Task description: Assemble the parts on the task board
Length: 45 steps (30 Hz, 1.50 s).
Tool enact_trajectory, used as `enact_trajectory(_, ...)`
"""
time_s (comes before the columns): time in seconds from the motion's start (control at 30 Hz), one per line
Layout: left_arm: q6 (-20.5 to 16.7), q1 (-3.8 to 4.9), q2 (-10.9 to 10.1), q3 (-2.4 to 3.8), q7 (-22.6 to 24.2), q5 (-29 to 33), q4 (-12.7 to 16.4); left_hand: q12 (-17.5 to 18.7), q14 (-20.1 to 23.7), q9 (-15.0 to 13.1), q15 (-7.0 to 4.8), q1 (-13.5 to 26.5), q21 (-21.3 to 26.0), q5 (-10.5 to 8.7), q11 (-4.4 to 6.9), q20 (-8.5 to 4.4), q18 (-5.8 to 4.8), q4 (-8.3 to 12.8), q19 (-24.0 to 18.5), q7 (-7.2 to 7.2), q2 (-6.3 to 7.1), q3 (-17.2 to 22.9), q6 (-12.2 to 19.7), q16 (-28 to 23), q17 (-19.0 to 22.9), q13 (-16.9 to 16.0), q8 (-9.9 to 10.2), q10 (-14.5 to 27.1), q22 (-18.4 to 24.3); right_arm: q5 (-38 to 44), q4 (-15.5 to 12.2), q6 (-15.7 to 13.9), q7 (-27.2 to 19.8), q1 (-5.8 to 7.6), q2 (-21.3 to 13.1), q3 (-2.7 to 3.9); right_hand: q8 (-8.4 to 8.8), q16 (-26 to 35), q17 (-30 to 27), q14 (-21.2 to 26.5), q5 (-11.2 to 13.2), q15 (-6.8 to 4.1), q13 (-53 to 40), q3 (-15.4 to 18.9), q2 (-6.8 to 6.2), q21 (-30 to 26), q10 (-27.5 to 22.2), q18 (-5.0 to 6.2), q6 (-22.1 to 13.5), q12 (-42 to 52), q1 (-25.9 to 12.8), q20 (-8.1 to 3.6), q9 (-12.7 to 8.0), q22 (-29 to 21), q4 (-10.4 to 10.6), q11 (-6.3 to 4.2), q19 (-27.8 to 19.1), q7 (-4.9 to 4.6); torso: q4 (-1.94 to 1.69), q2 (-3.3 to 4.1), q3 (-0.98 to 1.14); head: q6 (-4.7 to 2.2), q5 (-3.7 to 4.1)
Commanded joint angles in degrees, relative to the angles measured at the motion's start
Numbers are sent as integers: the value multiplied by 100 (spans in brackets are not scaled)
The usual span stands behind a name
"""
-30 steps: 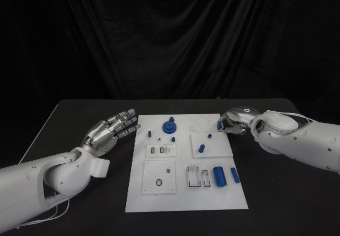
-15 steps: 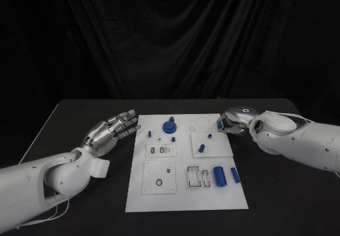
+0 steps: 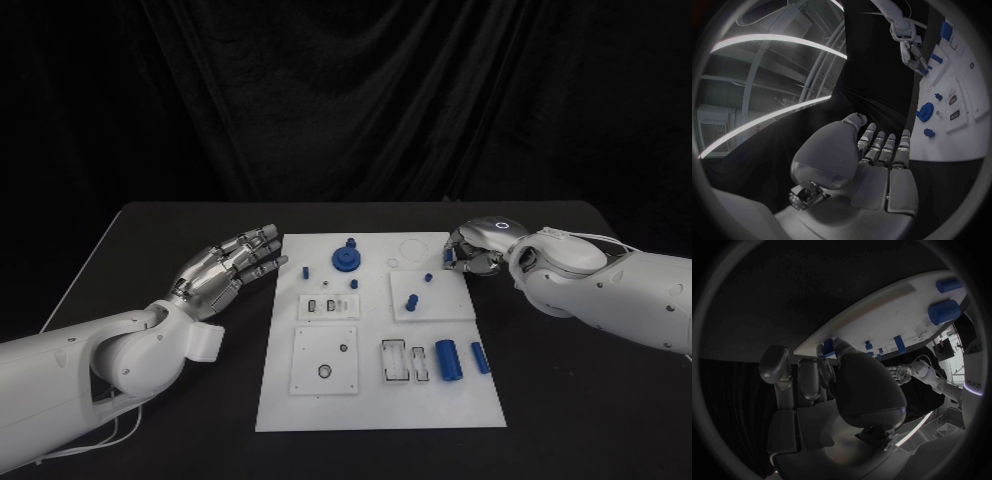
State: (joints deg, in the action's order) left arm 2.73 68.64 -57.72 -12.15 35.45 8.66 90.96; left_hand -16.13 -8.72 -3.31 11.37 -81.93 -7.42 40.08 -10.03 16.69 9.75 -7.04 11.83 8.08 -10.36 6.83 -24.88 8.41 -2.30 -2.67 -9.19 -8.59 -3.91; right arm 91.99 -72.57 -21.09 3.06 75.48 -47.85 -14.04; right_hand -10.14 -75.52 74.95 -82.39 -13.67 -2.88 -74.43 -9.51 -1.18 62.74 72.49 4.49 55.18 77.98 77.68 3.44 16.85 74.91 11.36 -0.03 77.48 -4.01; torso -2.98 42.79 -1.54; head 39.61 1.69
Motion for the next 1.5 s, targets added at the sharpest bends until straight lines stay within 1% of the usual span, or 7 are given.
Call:
enact_trajectory(0.03, 74, -8, -16, 5, 38, 19, 13, -19, 6, -1, 26, 66, -32, -20, -41, 6, -85, -2, 27, 32, -9, 21, 9, 30, -5, -7, -26, -8, -7, 21, -98, -312, -36, -31, -43, -14, -147, -34, 259, -18, -41, -26, -14, 4, 20, 55, 24, 73, 49, 33, 76, -7, 175, 770, -50, -28, 58, 12, -1, 0, -3, -2, -23)
enact_trajectory(0.27, 53, -12, -42, 5, 30, 19, 25, -19, 6, -1, 26, 66, -32, -20, -41, 6, -85, -2, 27, 32, -9, 21, 9, 30, -5, -7, -26, -8, -7, 21, -486, -592, 23, 169, -135, -13, -346, -64, 297, -49, -130, -33, -26, 16, 8, 89, 51, 63, 67, 40, 99, -14, 414, 803, -71, -33, 98, 12, 1, 0, 0, 8, -23)
enact_trajectory(0.43, 38, -12, -42, 5, 24, 19, 32, -21, 9, -1, 25, 75, -34, -25, -49, 6, -89, 0, 31, 36, -4, 32, 6, 32, -5, -7, -27, -4, -8, 21, -912, -600, 80, 325, -163, -13, -391, -87, 321, -65, -150, -33, -35, 16, -3, 87, 63, 62, 68, 47, 111, -15, 471, 809, -81, -30, 104, 5, 11, -5, -2, 39, -31)
enact_trajectory(0.63, 32, -12, -22, 5, 15, 19, 27, -26, 8, -2, 25, 77, -35, -26, -49, 6, -90, 0, 31, 36, -3, 34, 2, 34, -5, -8, -29, -6, -8, 222, -1388, -436, 197, 385, 35, -13, -433, -149, 377, -102, -188, -31, -84, 11, -24, 119, 120, 56, 46, 86, 140, -15, 539, 826, -111, -26, 127, 2, 6, 2, -5, 58, -22)
enact_trajectory(0.83, 31, -13, -1, 5, 5, 19, 24, -26, 8, -2, 25, 77, -35, -26, -49, 6, -90, 0, 31, 36, -3, 34, 2, 34, -5, -8, -29, -6, -8, 426, -1570, -159, 407, 291, 433, -14, -451, -157, 384, -108, -174, -32, -99, 29, -44, 97, 136, 60, 33, 100, 113, -16, 572, 825, -107, -27, 123, 1, -5, 6, -8, 77, -31)
enact_trajectory(1.17, 31, -13, 37, 5, -7, 19, 13, -26, 8, -2, 25, 77, -35, -26, -49, 6, -90, 0, 31, 36, -3, 34, 2, 34, -5, -8, -29, -6, -8, 667, -1489, 42, 675, -18, 1060, -13, -495, -181, 411, -114, -219, -16, -117, 54, -72, -12, 126, 78, 15, 112, 48, -8, 654, 806, -103, -1, 83, -38, -9, 3, -6, 102, -12)
enact_trajectory(1.5, 41, -13, 38, 5, -15, 19, -6, -26, 8, -2, 25, 77, -35, -26, -49, 6, -90, 0, 31, 36, -3, 34, 2, 34, -5, -8, -29, -6, -8, 797, -1372, 227, 856, -177, 1311, -13, -503, -160, 398, -95, -177, 1, -111, 70, -76, -97, 95, 92, -17, 106, -11, 4, 693, 788, -89, 19, 48, -56, -7, 2, -6, 118, -21)
